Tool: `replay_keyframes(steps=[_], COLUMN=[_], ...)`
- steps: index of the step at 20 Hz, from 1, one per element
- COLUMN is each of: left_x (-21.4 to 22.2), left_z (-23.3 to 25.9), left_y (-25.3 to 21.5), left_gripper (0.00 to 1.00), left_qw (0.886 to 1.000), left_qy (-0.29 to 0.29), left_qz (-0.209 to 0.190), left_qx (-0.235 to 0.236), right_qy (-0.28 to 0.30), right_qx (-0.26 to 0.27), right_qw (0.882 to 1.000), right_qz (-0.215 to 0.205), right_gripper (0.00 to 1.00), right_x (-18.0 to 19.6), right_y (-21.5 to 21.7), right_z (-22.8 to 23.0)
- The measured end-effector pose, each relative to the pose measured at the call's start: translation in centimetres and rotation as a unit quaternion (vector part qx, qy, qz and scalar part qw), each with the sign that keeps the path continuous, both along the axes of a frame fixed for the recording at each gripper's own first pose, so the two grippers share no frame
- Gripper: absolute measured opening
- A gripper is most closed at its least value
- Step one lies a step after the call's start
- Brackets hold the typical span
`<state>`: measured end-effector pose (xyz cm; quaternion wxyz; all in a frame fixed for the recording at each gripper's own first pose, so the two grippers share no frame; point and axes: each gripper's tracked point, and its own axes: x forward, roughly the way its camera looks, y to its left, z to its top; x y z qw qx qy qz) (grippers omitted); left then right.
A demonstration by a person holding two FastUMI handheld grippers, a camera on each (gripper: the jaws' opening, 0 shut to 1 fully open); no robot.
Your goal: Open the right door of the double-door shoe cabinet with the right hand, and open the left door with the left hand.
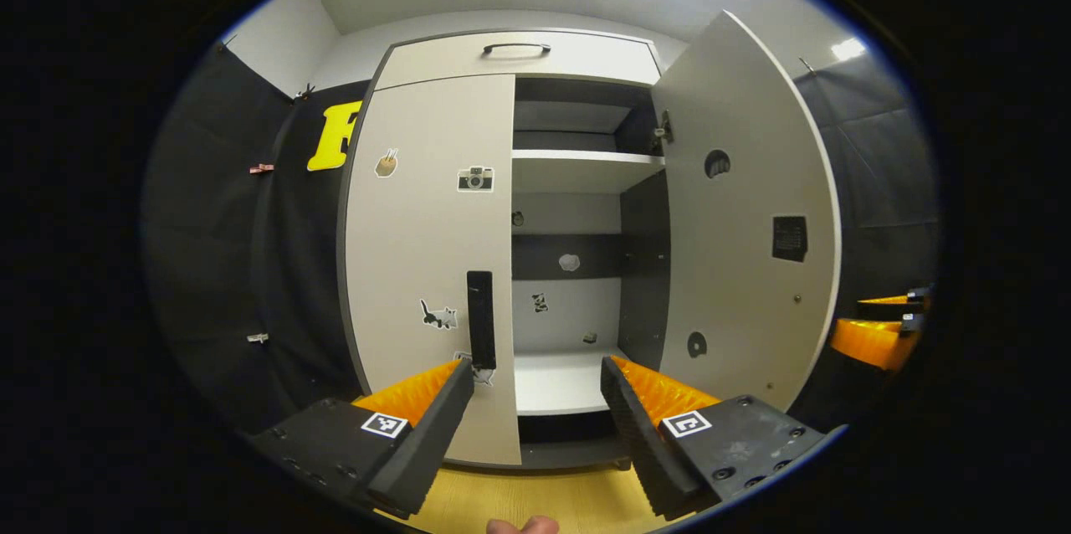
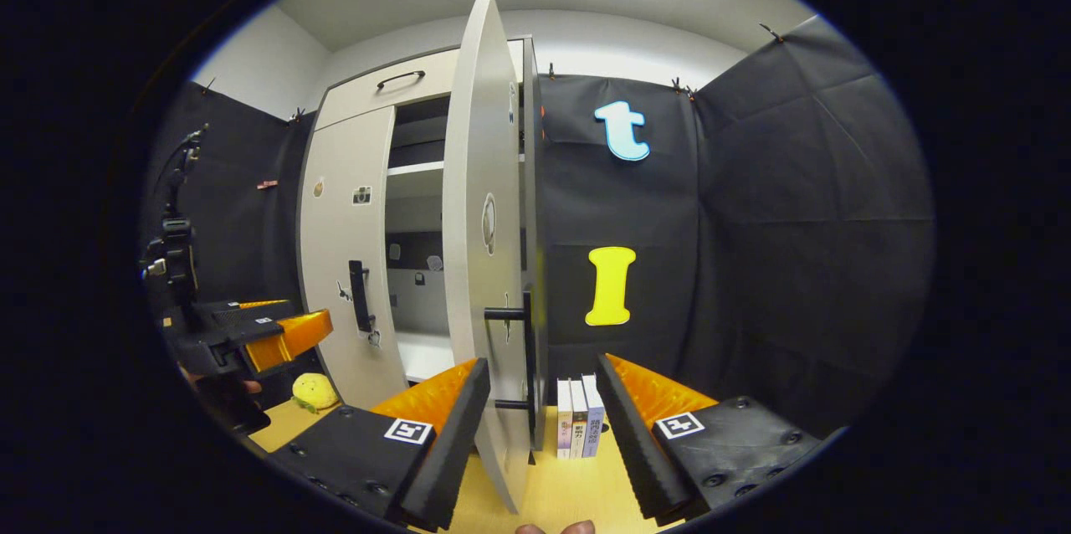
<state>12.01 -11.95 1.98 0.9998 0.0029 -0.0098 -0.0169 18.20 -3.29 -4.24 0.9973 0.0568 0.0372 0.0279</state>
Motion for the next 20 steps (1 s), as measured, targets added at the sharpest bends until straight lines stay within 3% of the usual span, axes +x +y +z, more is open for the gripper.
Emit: replay_keyframes(steps=[4, 7, 13, 16, 20], left_x=[3.6, 6.8, 13.3, 15.6, 17.5], left_z=[0.3, -0.3, -2.0, -1.9, -2.5], left_y=[1.7, 3.2, 5.4, 5.9, 6.3], left_gripper=[0.95, 0.94, 0.93, 0.83, 0.62], left_qw=[1.000, 1.000, 0.999, 0.999, 0.999], left_qy=[-0.005, 0.002, 0.024, 0.021, 0.028], left_qz=[0.009, 0.021, 0.032, 0.036, 0.040], left_qx=[0.004, 0.003, 0.007, 0.016, 0.014], right_qy=[-0.003, -0.001, -0.007, -0.005, 0.003], right_qx=[-0.005, -0.013, -0.020, -0.017, -0.014], right_qw=[1.000, 1.000, 0.999, 0.999, 0.999], right_qz=[-0.013, -0.020, -0.027, -0.032, -0.036], right_gripper=[0.85, 0.94, 0.94, 0.94, 0.94], right_x=[-0.3, -0.7, -0.5, -0.4, -0.3], right_y=[-0.3, -0.9, -1.6, -1.9, -2.2], right_z=[-0.2, -0.3, -0.3, -0.4, -0.8])
